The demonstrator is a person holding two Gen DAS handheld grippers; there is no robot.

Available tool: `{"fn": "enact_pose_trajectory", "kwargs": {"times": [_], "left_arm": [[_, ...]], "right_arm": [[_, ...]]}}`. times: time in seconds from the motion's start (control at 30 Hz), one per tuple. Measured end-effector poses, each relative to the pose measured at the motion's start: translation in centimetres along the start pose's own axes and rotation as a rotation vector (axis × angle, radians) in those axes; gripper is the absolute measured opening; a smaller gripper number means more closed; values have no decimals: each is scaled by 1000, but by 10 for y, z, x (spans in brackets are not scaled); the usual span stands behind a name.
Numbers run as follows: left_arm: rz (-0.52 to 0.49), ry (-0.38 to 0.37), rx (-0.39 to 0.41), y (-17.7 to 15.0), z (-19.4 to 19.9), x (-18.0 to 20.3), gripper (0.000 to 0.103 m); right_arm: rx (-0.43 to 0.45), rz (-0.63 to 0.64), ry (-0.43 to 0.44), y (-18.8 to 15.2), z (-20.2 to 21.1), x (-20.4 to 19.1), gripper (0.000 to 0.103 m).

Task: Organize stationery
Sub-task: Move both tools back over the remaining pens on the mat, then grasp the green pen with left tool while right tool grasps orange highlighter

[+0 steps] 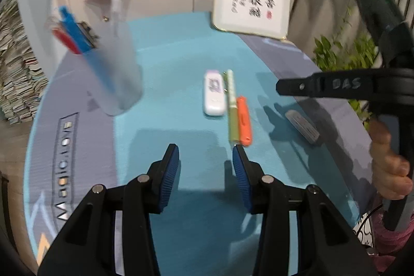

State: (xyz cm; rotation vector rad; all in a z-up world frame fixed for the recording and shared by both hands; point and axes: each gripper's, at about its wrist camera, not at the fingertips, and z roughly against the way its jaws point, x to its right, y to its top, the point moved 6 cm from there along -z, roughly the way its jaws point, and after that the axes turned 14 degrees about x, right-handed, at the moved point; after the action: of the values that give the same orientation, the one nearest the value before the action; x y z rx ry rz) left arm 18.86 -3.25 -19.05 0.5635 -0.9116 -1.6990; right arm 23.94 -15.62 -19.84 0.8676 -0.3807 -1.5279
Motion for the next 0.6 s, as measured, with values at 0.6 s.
{"fn": "enact_pose_trajectory", "kwargs": {"times": [0.6], "left_arm": [[-120, 23, -80, -8, -37, 24, 35]], "right_arm": [[22, -102, 46, -3, 12, 31, 13]]}}
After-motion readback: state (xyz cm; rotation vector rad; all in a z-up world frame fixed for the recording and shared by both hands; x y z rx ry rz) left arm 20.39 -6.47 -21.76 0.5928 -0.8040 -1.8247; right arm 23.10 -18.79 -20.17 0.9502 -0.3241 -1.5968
